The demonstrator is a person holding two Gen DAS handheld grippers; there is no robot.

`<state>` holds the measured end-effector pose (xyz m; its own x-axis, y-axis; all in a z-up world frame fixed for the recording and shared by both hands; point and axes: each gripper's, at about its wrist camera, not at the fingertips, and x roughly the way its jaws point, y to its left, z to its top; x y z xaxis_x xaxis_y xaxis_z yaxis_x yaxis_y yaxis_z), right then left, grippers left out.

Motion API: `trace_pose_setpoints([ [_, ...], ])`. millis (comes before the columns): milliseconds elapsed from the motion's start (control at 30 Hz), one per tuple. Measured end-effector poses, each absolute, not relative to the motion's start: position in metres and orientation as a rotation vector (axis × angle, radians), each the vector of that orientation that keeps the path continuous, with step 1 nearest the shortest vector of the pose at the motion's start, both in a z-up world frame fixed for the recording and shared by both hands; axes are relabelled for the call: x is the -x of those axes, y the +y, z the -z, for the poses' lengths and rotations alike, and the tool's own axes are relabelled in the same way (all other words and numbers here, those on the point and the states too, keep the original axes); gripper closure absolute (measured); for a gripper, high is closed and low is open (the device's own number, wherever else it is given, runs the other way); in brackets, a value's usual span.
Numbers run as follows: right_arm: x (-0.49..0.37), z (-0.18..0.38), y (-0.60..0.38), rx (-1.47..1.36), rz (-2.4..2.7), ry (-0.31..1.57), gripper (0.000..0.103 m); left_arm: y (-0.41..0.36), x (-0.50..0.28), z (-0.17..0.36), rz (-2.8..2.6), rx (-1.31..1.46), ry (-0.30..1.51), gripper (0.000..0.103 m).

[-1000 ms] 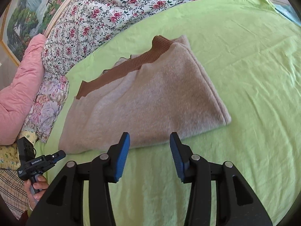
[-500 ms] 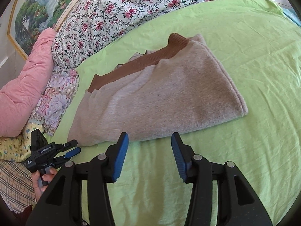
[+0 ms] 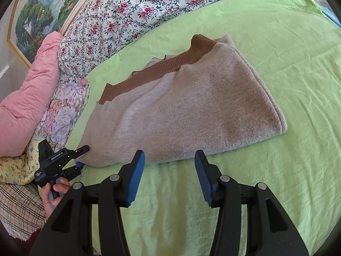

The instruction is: Fold small clothes

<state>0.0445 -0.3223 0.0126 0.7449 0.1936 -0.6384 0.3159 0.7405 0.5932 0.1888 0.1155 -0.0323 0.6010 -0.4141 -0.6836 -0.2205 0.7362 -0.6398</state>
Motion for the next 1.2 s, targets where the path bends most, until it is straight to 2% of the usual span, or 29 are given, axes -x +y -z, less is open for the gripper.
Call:
trace_pose_setpoints([
  [100, -0.046, -0.014, -0.326, -0.756, 0.07, 0.735, 0.053, 0.116, -0.191, 0.026, 0.128, 0.749, 0.92, 0.092],
  [300, -0.055, -0.016, -0.343, -0.788, 0.049, 0.704, 0.053, 0.082, -0.194, -0.025, 0.184, 0.601, 0.823, 0.094],
  [533, -0.078, -0.011, -0.379, -0.825, 0.043, 0.695, 0.053, -0.006, -0.203, -0.08, 0.398, 0.368, 0.704, 0.095],
  [667, -0.1, -0.01, -0.404, -0.9, -0.014, 0.687, 0.053, -0.065, -0.212, -0.07, 0.5, 0.274, 0.739, 0.095],
  [833, -0.136, -0.004, -0.418, -0.992, -0.141, 0.69, 0.05, -0.125, -0.224, -0.03, 0.571, 0.146, 0.849, 0.095],
  [900, -0.152, 0.002, -0.419, -1.018, -0.184, 0.701, 0.038, -0.134, -0.224, -0.019, 0.578, 0.121, 0.876, 0.095],
  [933, -0.159, 0.004, -0.417, -1.021, -0.201, 0.71, 0.036, -0.135, -0.225, -0.016, 0.58, 0.118, 0.879, 0.095],
  [1200, -0.229, 0.01, -0.391, -0.993, -0.32, 0.794, 0.036, -0.126, -0.226, -0.03, 0.598, 0.142, 0.856, 0.095],
])
